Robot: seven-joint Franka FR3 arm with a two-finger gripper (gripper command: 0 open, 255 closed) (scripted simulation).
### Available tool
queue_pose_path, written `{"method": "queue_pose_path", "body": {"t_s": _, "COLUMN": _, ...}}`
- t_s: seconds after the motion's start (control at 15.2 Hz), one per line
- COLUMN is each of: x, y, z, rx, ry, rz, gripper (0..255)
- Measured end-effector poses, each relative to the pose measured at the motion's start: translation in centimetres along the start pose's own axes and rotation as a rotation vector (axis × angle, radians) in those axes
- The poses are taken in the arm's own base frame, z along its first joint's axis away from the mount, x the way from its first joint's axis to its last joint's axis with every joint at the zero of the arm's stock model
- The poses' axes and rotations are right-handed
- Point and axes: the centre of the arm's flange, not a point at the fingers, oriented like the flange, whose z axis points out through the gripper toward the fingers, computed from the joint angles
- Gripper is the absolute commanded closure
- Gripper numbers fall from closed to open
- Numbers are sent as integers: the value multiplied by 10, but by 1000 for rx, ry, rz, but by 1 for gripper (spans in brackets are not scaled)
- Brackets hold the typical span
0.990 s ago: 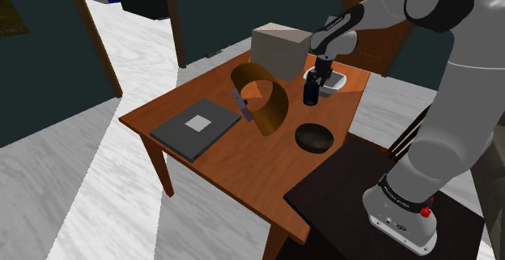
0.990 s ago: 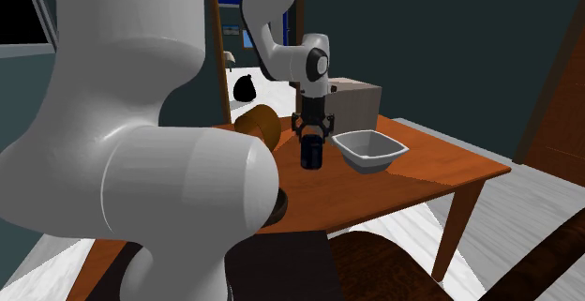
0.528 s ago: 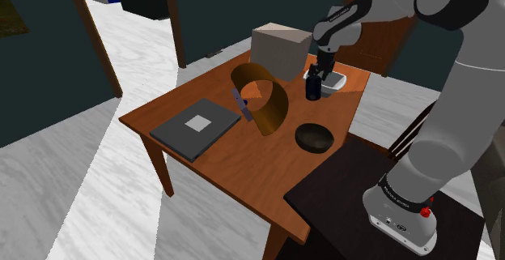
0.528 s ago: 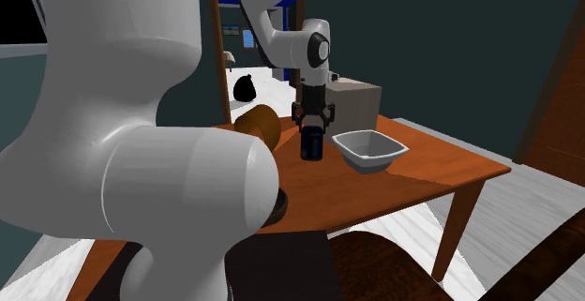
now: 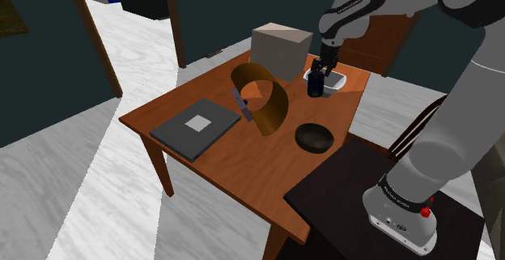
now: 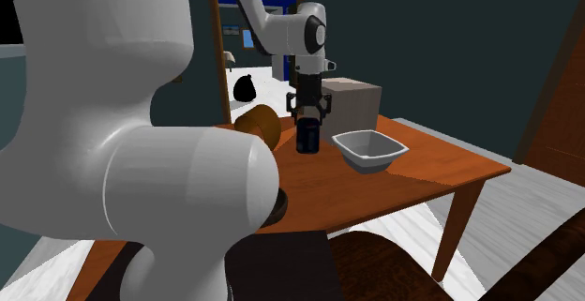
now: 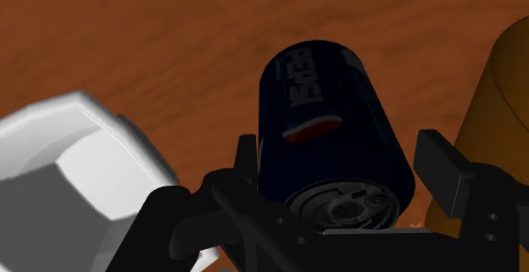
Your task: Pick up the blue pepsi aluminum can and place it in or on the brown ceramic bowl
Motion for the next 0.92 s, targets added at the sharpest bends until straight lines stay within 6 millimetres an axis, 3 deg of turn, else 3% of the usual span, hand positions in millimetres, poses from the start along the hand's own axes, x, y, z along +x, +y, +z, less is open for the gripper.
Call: {"method": "queue_pose_path", "body": {"t_s": 0.92, "x": -153, "y": -104, "z": -30, "rx": 1, "ry": 0, "rz": -1, "gripper": 255}}
